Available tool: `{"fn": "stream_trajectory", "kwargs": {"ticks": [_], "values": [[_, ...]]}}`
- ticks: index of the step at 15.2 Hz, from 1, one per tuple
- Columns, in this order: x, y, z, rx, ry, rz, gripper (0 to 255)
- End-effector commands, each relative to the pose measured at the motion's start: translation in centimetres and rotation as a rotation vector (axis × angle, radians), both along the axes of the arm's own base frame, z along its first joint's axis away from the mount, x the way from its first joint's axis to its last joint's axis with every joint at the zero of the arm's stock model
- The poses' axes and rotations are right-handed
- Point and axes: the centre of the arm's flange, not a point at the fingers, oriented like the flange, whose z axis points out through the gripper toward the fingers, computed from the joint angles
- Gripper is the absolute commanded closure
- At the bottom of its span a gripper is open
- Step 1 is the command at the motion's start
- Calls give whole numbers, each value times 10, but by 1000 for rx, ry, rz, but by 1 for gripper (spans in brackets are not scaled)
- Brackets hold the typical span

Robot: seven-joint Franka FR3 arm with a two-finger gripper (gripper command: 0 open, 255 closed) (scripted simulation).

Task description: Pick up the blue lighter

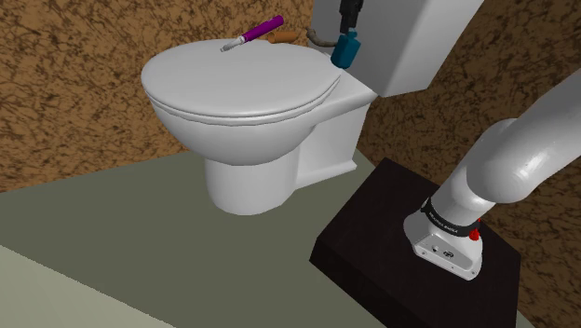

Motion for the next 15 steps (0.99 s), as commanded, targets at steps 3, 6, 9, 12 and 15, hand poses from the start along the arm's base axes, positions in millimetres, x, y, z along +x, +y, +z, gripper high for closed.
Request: {"fn": "stream_trajectory", "kwargs": {"ticks": [3,6,9,12,15], "values": [[1,-21,-24,8,14,-38,0],[1,-21,-37,8,14,-38,0],[1,-20,-36,8,14,-37,255],[3,-23,-30,9,14,-37,255],[8,-25,-27,7,14,-36,255]]}}
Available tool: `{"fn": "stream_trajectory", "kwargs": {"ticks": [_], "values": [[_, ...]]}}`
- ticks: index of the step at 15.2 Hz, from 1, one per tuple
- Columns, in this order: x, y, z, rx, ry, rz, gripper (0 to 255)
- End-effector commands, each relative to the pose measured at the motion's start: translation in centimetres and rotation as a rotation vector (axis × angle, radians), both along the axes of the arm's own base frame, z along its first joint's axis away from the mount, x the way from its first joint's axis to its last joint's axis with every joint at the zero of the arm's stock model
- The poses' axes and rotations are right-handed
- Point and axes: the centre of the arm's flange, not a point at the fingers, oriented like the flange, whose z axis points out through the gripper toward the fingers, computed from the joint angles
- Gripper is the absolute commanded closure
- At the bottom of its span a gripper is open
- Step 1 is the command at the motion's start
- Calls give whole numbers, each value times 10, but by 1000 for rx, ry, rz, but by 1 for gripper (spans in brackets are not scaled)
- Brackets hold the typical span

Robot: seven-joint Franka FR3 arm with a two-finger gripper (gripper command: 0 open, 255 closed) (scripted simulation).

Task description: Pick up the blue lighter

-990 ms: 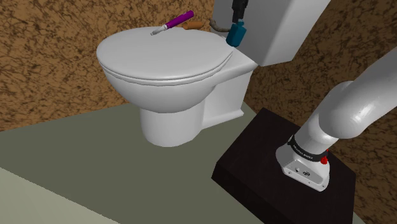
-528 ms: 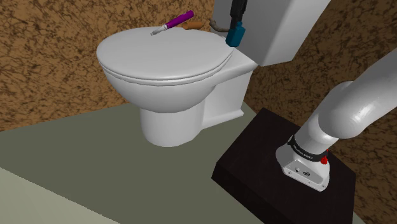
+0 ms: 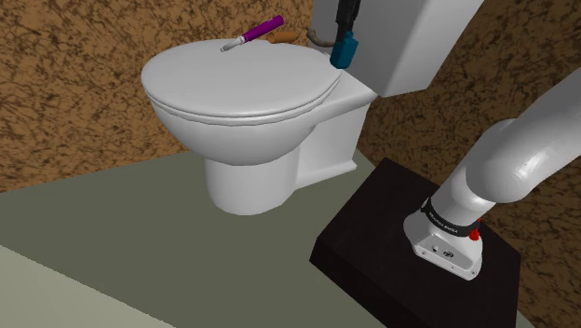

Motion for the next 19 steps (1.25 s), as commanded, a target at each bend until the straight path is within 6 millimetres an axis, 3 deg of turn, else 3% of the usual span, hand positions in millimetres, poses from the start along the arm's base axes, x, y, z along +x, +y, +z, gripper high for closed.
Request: {"fn": "stream_trajectory", "kwargs": {"ticks": [1,2,17,19], "values": [[2,-18,-15,15,26,-39,255],[-6,-18,-19,17,26,-40,255],[-6,-18,60,17,26,-40,255],[-6,-18,61,17,26,-40,255]]}}
